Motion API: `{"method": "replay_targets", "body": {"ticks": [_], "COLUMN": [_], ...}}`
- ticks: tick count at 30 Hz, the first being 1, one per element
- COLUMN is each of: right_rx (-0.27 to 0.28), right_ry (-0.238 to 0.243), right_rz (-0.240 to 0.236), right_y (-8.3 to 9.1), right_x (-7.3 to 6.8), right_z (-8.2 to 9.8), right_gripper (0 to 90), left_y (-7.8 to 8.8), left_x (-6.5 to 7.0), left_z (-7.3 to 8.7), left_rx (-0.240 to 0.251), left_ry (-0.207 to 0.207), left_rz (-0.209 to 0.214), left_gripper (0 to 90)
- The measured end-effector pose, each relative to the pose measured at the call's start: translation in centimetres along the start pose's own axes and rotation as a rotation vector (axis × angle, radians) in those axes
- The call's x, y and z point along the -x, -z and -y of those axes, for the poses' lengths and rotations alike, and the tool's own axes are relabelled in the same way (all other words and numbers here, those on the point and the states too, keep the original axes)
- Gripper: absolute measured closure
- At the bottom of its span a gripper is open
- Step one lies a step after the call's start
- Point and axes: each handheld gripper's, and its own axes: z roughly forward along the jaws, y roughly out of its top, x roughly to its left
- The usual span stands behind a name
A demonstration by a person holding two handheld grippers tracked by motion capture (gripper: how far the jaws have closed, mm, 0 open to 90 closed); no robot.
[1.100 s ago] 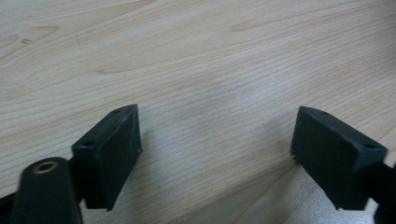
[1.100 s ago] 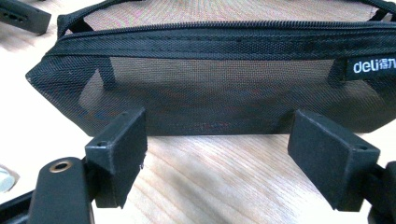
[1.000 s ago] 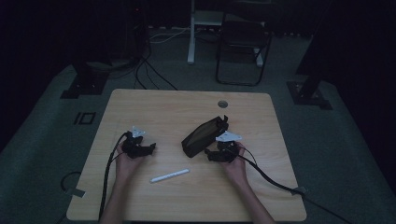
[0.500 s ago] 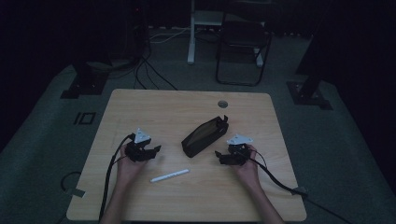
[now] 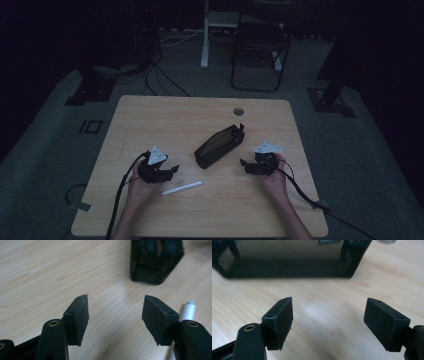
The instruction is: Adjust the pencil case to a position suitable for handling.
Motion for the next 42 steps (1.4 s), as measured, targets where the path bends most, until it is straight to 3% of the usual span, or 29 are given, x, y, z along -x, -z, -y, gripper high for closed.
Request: {"method": "replay_targets", "body": {"ticks": [10, 20, 27, 33, 37, 39, 42], "right_rx": [0.098, 0.091, 0.029, 0.012, -0.003, 0.006, 0.068], "right_ry": [-0.032, -0.094, -0.092, -0.083, -0.049, -0.040, -0.058], "right_rz": [0.033, 0.024, 0.017, -0.003, -0.006, 0.007, 0.005], "right_y": [0.1, -3.6, -5.0, -4.4, -3.2, -2.8, -1.4], "right_x": [2.0, 3.7, 4.2, 3.9, 3.4, 3.2, 3.2], "right_z": [-4.4, -8.3, -8.1, -7.2, -6.4, -6.2, -6.6], "right_gripper": [32.0, 31.9, 32.2, 32.1, 31.9, 30.1, 28.9], "left_y": [0.0, -0.4, -0.5, -0.5, -0.6, -0.6, -0.5], "left_x": [0.6, 0.5, 0.5, 0.6, 0.6, 0.6, 0.6], "left_z": [-0.2, -0.1, 0.1, 0.1, 0.1, 0.1, 0.1], "left_rx": [0.012, -0.001, -0.007, -0.008, -0.009, -0.010, -0.009], "left_ry": [-0.005, -0.004, 0.000, 0.004, 0.004, 0.005, 0.002], "left_rz": [0.016, 0.015, 0.018, 0.021, 0.023, 0.025, 0.027], "left_gripper": [38.8, 38.8, 38.7, 38.7, 38.7, 38.7, 38.7]}}
